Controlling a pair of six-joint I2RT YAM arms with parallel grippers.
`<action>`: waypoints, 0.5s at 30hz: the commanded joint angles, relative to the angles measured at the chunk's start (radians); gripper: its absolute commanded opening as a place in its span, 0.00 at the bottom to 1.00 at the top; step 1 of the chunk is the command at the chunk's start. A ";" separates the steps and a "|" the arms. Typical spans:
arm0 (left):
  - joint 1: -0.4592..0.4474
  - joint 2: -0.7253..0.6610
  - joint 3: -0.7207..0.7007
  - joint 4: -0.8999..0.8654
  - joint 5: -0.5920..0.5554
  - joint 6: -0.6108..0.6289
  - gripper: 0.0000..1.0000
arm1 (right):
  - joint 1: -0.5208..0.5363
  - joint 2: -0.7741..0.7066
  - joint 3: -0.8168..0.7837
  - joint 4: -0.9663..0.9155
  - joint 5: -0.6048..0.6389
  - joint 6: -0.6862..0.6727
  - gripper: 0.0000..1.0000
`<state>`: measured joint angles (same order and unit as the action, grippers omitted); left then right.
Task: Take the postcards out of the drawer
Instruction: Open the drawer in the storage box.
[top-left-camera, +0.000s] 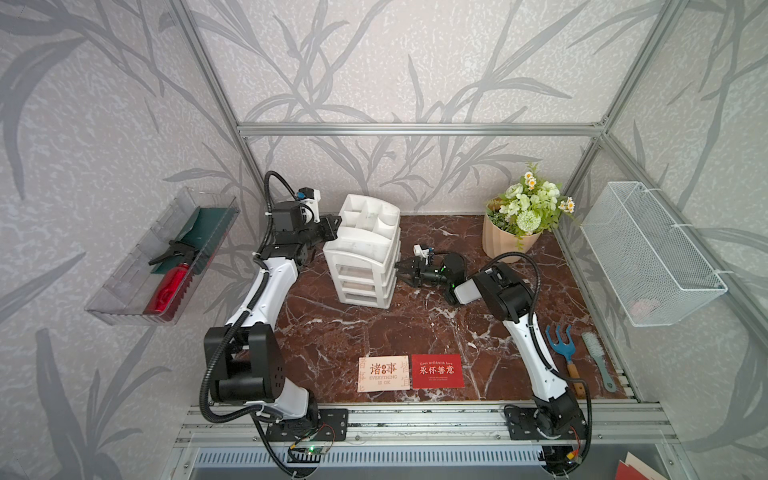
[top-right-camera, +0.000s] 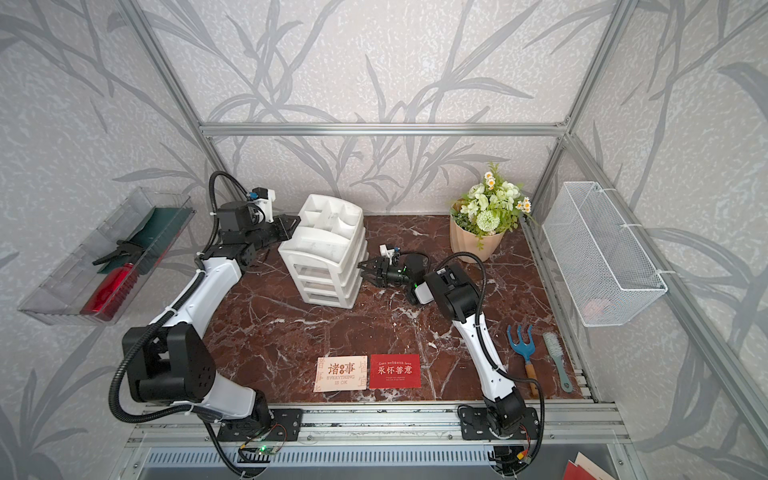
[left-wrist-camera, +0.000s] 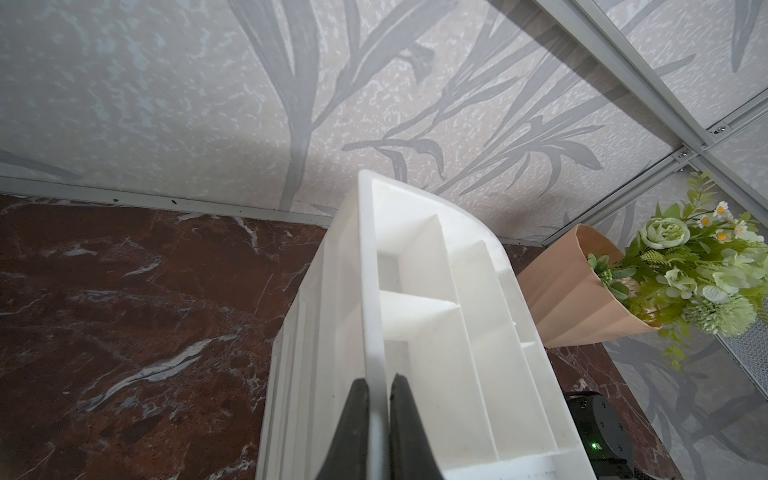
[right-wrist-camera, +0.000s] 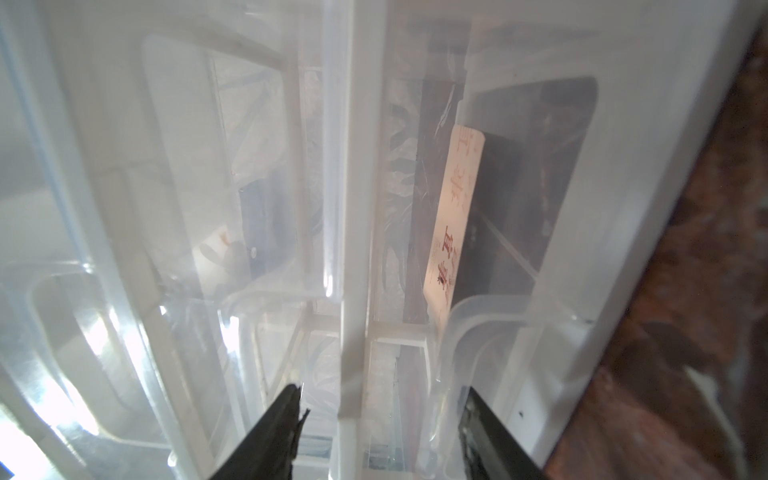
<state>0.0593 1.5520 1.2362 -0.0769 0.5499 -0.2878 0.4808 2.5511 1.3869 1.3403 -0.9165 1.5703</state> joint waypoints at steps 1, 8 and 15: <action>-0.018 0.164 -0.141 -0.328 -0.103 0.132 0.00 | -0.004 -0.081 -0.007 0.065 0.000 -0.006 0.59; -0.019 0.164 -0.139 -0.331 -0.103 0.132 0.00 | -0.015 -0.095 -0.028 0.065 0.000 -0.014 0.59; -0.019 0.165 -0.138 -0.333 -0.105 0.134 0.00 | -0.024 -0.106 -0.046 0.065 0.000 -0.020 0.59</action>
<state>0.0589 1.5520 1.2362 -0.0772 0.5480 -0.2848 0.4671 2.5198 1.3396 1.3296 -0.9165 1.5681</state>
